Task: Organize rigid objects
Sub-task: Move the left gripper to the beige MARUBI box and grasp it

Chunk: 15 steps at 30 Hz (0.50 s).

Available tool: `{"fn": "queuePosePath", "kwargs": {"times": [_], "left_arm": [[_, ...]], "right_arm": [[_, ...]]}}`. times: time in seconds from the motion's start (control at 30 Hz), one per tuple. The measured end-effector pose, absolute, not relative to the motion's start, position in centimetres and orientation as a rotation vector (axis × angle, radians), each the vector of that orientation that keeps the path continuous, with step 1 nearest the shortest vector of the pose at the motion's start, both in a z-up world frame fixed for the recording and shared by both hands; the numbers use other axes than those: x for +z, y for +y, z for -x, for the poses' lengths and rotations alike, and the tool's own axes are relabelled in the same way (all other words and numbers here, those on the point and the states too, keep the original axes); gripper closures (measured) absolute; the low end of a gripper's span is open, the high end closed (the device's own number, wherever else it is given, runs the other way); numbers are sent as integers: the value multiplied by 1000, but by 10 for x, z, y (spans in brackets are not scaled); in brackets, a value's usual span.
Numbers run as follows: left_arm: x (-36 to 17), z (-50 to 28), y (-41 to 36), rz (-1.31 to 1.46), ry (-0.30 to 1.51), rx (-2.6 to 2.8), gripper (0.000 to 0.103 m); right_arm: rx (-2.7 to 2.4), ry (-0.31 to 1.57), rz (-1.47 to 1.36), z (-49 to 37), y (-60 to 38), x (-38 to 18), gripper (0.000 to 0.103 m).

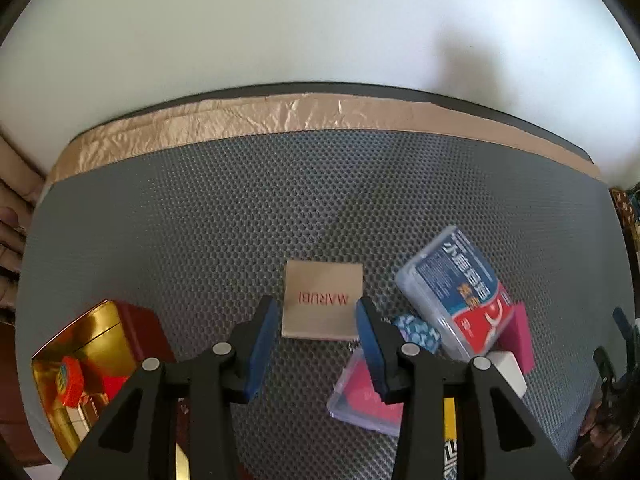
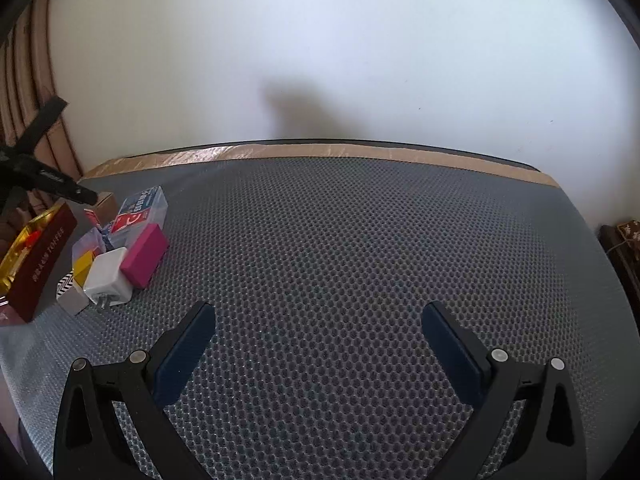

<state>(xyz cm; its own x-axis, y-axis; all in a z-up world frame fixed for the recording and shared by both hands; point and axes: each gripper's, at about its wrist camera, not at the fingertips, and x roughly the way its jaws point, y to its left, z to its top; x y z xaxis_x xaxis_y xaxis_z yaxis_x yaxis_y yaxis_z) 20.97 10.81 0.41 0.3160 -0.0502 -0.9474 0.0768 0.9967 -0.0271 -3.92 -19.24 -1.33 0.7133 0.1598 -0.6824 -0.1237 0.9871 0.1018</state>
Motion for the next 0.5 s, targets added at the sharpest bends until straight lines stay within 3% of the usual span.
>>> {"fn": "queuePosePath", "kwargs": {"times": [0.13,0.2,0.5], "left_arm": [[0,-219,108,8,1258,-132,59],[-4,-221,104,-13,1267,-130,45],[-19,-226,84,-86,1279,-160,41]], "right_arm": [[173,764,-50,38,-190,-14,0],[176,764,-50,34,-185,-15,0],[182,770,-53,41,-190,-15,0]]}}
